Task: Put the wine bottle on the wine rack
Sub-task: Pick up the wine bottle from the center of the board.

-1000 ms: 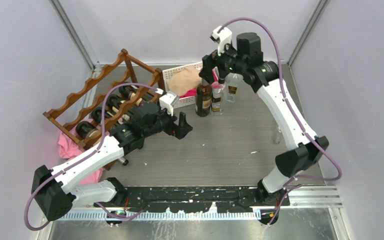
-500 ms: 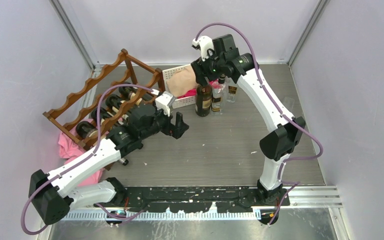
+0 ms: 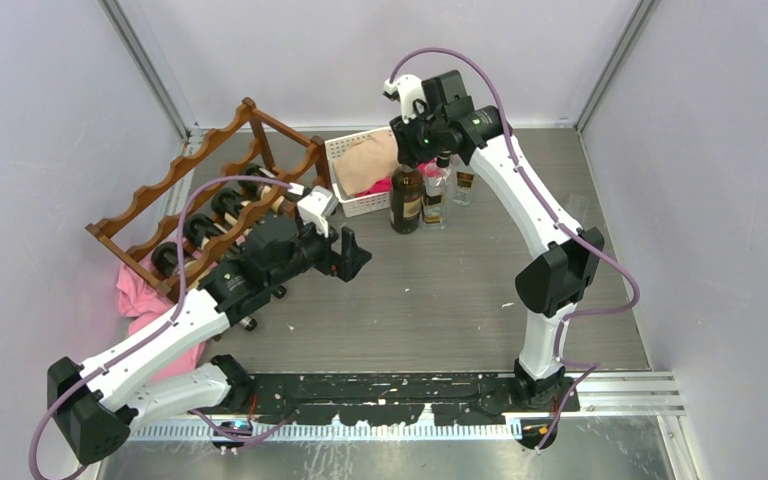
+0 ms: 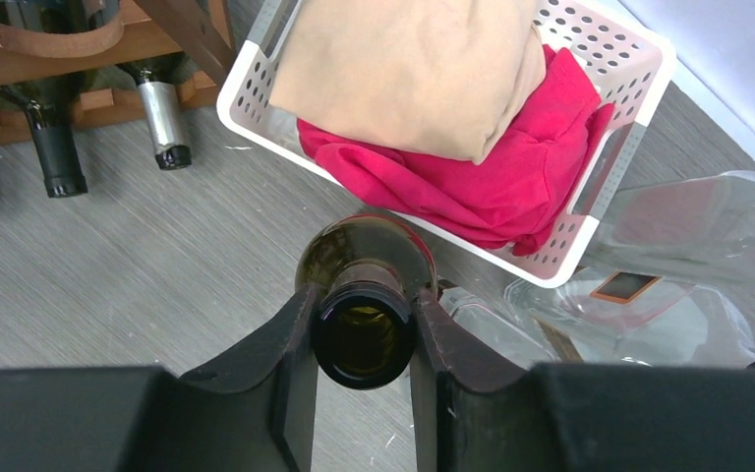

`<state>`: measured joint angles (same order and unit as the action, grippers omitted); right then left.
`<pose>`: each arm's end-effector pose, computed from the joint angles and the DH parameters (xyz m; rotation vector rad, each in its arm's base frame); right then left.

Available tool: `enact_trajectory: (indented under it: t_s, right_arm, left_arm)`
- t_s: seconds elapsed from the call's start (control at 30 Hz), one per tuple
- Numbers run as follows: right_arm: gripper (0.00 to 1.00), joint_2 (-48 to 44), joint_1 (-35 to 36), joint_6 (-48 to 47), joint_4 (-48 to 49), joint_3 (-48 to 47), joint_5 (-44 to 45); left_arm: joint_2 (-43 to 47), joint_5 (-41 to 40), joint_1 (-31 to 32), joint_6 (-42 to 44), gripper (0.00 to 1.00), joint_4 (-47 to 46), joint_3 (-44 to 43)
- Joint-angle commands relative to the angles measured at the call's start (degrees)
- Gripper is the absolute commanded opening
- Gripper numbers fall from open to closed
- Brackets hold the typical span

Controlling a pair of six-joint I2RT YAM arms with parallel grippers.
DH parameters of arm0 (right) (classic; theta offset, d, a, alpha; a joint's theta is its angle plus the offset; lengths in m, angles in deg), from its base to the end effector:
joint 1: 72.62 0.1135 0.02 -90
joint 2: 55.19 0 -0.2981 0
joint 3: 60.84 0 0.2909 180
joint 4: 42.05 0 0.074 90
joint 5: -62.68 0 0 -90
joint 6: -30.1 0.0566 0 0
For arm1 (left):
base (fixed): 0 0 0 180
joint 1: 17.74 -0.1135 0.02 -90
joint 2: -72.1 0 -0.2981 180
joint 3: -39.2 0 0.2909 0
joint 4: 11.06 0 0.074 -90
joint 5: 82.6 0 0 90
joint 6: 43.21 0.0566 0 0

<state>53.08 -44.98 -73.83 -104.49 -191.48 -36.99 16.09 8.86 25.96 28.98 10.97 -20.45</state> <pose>0.4224 0.2319 0.4237 -0.8916 2.0964 0.3177 0.1925 -0.1859 0.3379 0.4574 1.9095 -0.7458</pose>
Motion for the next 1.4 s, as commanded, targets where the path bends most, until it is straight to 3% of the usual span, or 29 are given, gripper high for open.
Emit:
enact_trajectory:
  t_s: [0.0, 0.13, 0.3, 0.53, 0.7, 1.1, 1.37]
  right_arm:
    - [0.21, -1.82, 0.08, 1.46, 3.57, -1.51, -1.79]
    - [0.06, -3.96, -0.4, 3.22, 3.36, -1.3, -5.8]
    - [0.01, -7.66, -1.4, 4.92, -0.72, -1.87, -15.55]
    - [0.01, -17.02, -3.02, 9.45, -0.06, 6.58, -24.99]
    - [0.01, -26.14, -7.22, 19.36, 8.55, 20.52, -33.85]
    - [0.01, -39.64, -15.84, 28.73, 16.49, 42.3, -40.87]
    - [0.01, -44.65, -21.38, 34.89, 22.43, 51.37, -42.59]
  left_arm:
    - [1.81, -0.43, -0.37, -0.68, 0.88, -0.88, -0.42]
    - [2.8, 0.8, -0.37, 0.15, 0.88, 0.48, -1.35]
    - [5.82, 2.09, -0.37, 1.69, 0.89, -1.54, -1.06]
    - [7.96, 3.96, -0.37, 4.82, 0.93, -1.68, -2.14]
    - [8.71, 5.99, -0.37, 4.07, 0.94, -4.12, -2.16]
    - [4.09, 9.21, -0.37, -1.32, 1.0, -14.09, 0.27]
    - [-2.17, 18.81, -0.37, 0.82, 0.98, -20.26, 2.64]
